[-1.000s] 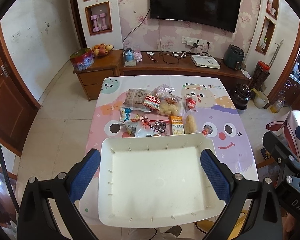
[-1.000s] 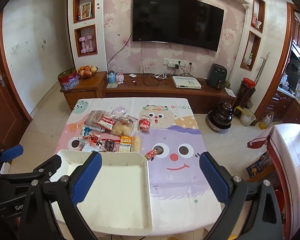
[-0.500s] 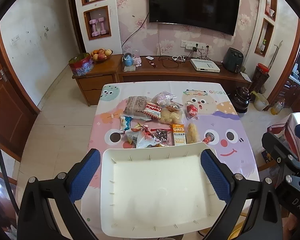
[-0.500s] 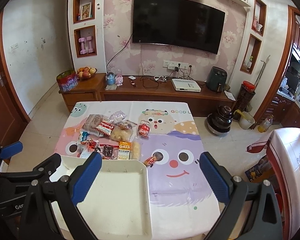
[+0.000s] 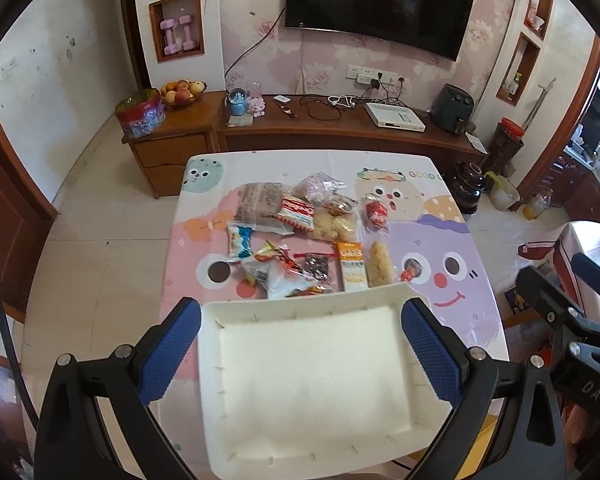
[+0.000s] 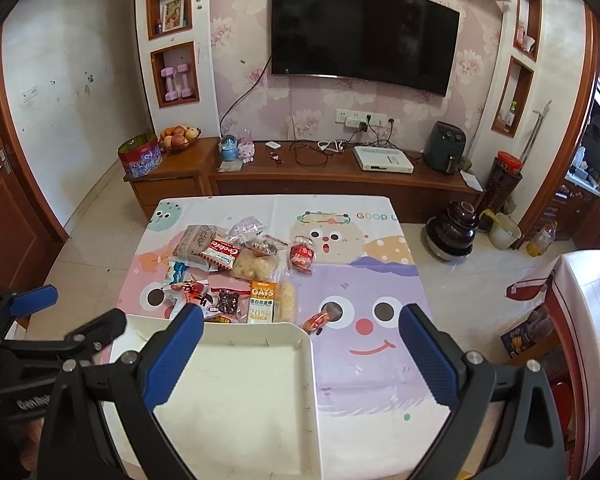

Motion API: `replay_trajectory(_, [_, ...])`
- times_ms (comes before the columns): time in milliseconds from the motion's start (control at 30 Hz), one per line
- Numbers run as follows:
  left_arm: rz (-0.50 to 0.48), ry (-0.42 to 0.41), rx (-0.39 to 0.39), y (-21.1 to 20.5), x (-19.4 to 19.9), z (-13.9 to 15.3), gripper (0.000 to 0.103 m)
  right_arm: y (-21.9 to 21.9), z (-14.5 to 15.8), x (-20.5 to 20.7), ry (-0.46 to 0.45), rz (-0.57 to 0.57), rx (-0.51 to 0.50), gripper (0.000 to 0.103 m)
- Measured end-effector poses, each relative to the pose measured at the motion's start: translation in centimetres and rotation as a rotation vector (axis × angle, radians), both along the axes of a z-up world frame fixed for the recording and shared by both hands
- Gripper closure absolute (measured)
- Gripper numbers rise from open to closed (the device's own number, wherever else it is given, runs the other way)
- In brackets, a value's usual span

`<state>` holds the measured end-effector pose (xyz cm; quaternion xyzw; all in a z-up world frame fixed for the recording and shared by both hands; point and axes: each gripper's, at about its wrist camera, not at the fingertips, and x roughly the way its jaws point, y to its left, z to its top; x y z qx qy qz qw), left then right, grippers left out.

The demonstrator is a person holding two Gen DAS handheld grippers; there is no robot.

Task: Organize snacks
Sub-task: 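Grasp the blue wafer packet with the left tool while the right tool grasps the clear rice-cake bag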

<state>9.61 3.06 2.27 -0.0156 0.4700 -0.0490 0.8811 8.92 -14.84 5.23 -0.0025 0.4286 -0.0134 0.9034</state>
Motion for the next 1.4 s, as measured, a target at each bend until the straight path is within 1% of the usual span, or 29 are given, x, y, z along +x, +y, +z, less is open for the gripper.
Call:
replay_trajectory(200, [0.012, -0.018, 0.074, 2.4, 2.3, -1.0, 0.003, -0.3, -1.7, 1.9, 0.055, -0.019, -0.005, 0.004])
replay_trajectory(400, [0.05, 0.012, 0.117, 5.8, 5.6, -3.8, 0.003, -0.1, -4.5, 5.1, 0.145, 0.008, 0.029, 0.005])
replay_trajectory(500, [0.059, 0.043, 0.127, 7.7, 7.3, -5.5, 0.003, 0.4, -6.2, 6.9, 0.184, 0.023, 0.037, 0.011])
replay_trajectory(600, [0.059, 0.092, 0.13, 9.1, 9.4, -8.0, 0.003, 0.7, -8.0, 8.6, 0.226, 0.035, 0.05, 0.016])
replay_trajectory(800, [0.055, 0.207, 0.086, 9.9, 14.2, -13.3, 0.003, 1.6, -12.4, 11.8, 0.316, 0.065, 0.046, 0.022])
replay_trajectory(867, [0.062, 0.233, 0.07, 9.9, 15.9, -14.9, 0.003, 1.6, -13.8, 13.1, 0.344, 0.071, 0.058, 0.026])
replay_trajectory(1000, [0.076, 0.294, 0.037, 9.7, 19.7, -18.7, 0.003, 1.2, -17.1, 15.6, 0.407, 0.051, 0.072, 0.032])
replay_trajectory(1067, [0.083, 0.323, 0.027, 9.6, 21.0, -20.2, 0.005, 0.8, -18.7, 16.6, 0.443, 0.037, 0.093, 0.035])
replay_trajectory(1133, [0.087, 0.352, 0.002, 9.4, 22.2, -21.8, 0.006, 0.4, -20.3, 17.6, 0.473, 0.022, 0.112, 0.038])
replay_trajectory(1300, [0.103, 0.411, -0.037, 8.9, 24.2, -24.7, 0.011, 0.0, -22.9, 18.6, 0.532, 0.008, 0.138, 0.043])
replay_trajectory(1400, [0.103, 0.426, -0.038, 8.5, 24.9, -25.7, 0.017, 0.0, -23.8, 18.8, 0.552, 0.004, 0.14, 0.046])
